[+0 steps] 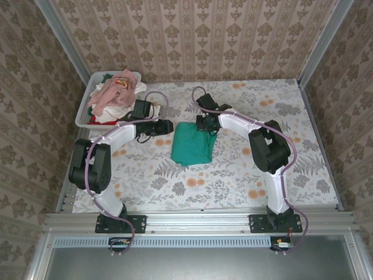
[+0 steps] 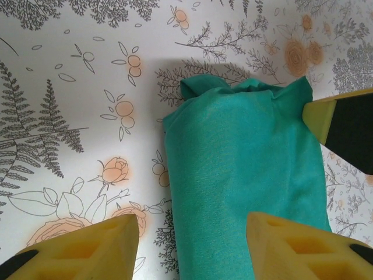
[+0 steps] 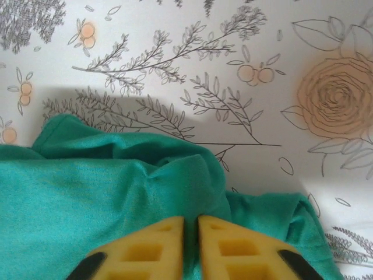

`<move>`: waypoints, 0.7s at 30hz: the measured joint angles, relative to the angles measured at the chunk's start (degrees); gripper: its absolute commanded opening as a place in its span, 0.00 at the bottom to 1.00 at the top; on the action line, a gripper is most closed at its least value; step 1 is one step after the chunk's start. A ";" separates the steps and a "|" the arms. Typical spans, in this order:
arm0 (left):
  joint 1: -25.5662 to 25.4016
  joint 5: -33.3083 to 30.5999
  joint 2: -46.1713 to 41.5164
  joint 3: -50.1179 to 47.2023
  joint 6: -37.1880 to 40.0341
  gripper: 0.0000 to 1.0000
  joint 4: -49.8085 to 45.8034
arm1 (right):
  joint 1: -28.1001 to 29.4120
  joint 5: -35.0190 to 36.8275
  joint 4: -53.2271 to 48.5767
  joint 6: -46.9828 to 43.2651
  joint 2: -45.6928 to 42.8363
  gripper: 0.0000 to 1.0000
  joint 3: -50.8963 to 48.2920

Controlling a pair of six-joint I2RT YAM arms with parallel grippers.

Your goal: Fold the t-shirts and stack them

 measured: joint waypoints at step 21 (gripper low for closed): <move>0.02 0.46 -1.38 -1.38 0.02 0.53 0.07 | -0.22 0.31 -5.14 -1.36 3.08 0.04 6.34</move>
